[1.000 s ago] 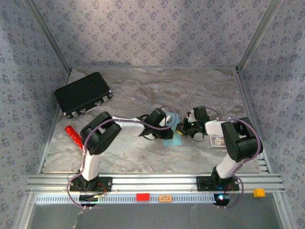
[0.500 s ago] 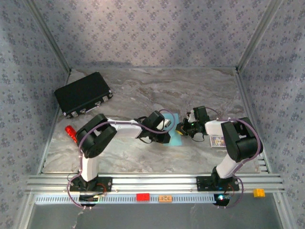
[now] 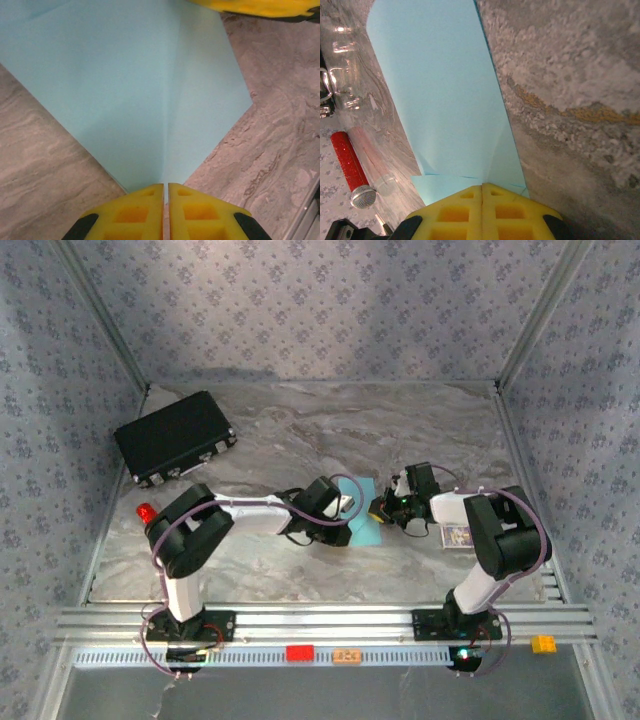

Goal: Fold a paper plane with a square sheet of paper (pick it up from the middle)
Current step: Fold the triangle a second time at the center of the table.

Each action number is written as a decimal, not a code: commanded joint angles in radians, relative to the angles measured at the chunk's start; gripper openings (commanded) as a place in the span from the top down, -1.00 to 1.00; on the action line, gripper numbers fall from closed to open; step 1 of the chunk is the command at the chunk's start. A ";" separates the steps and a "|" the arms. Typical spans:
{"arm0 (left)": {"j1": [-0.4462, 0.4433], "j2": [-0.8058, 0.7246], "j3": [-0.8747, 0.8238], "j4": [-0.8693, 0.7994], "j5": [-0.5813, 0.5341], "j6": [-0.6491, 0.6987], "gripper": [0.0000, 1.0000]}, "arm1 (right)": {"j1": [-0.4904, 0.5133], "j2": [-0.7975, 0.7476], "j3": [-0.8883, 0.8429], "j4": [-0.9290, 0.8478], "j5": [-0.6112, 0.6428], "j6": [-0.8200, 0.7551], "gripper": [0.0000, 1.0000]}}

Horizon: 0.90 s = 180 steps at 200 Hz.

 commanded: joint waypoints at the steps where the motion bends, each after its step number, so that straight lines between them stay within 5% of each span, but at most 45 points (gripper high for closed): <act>1: -0.004 -0.060 -0.002 0.036 0.000 -0.005 0.76 | -0.005 0.003 -0.015 -0.056 0.057 -0.001 0.89; 135: 0.001 0.062 -0.045 0.023 0.025 -0.008 0.96 | -0.004 -0.084 0.041 -0.097 0.027 -0.022 0.83; 180: 0.000 0.064 -0.055 0.052 0.019 -0.019 0.98 | 0.077 -0.149 0.031 -0.103 0.030 -0.015 0.80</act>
